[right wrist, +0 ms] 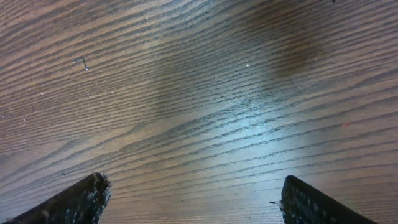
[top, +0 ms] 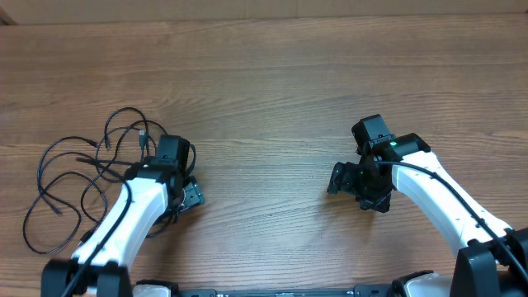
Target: Untangle cables
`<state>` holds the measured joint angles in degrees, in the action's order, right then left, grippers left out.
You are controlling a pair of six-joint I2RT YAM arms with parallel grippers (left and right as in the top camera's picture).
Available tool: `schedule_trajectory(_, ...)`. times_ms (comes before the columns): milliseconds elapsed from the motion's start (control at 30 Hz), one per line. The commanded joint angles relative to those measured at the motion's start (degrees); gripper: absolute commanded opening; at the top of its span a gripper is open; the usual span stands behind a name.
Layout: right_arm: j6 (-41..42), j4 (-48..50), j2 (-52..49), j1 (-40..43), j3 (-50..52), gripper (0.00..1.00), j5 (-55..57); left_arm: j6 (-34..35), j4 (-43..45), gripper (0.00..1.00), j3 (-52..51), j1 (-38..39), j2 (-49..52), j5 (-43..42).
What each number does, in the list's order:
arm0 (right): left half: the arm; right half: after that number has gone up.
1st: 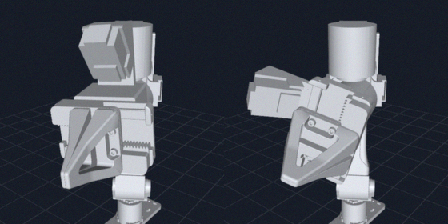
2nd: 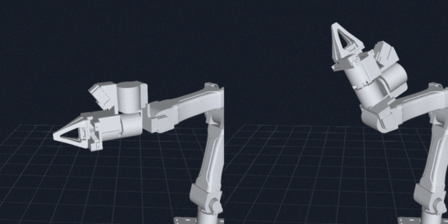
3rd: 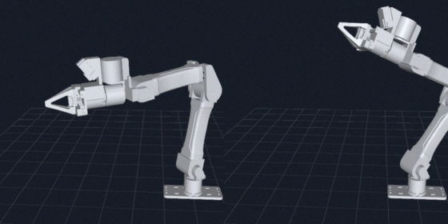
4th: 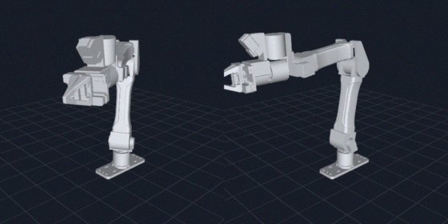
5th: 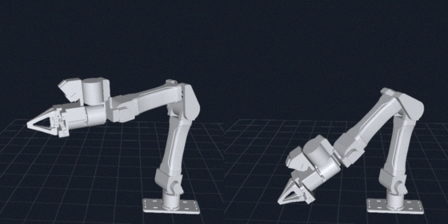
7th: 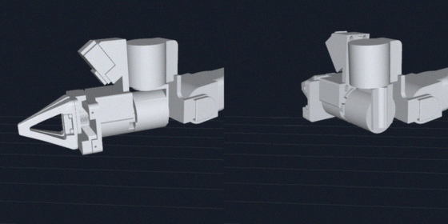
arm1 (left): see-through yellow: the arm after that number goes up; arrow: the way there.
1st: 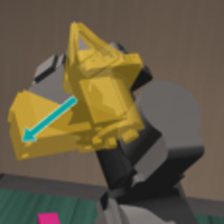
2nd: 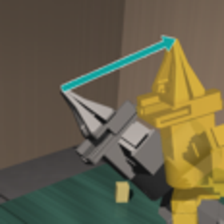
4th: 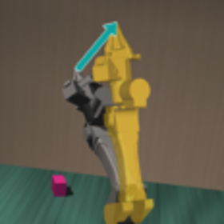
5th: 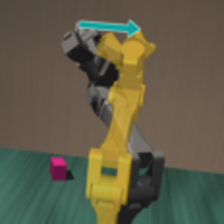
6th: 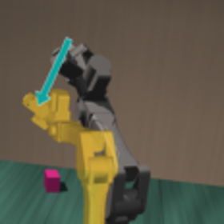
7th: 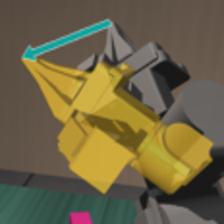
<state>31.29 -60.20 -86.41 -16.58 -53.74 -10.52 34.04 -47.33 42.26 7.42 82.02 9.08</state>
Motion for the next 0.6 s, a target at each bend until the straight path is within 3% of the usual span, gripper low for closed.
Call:
schedule_trajectory(0,-0.22,0.07,0.83,0.22,-1.03,0.88,-0.24,2.40,1.42,0.80,-0.50,0.00,4.28,1.88)
schedule_trajectory(167,-0.22,-0.04,0.83,0.20,-1.03,0.88,-0.24,2.40,3.76,0.79,-0.50,0.00,9.09,1.55)
schedule_trajectory(267,-0.22,0.00,0.83,0.20,-1.03,0.88,-0.26,2.38,3.89,0.66,-0.50,0.00,9.97,0.04)
schedule_trajectory(400,-0.20,0.04,0.83,0.22,-1.03,0.88,-0.24,2.36,3.87,0.41,-0.50,0.00,9.97,-0.81)
schedule_trajectory(567,-0.22,-0.17,0.83,0.22,-1.03,0.88,-0.26,2.05,3.80,0.19,-0.13,0.00,9.94,-0.76)
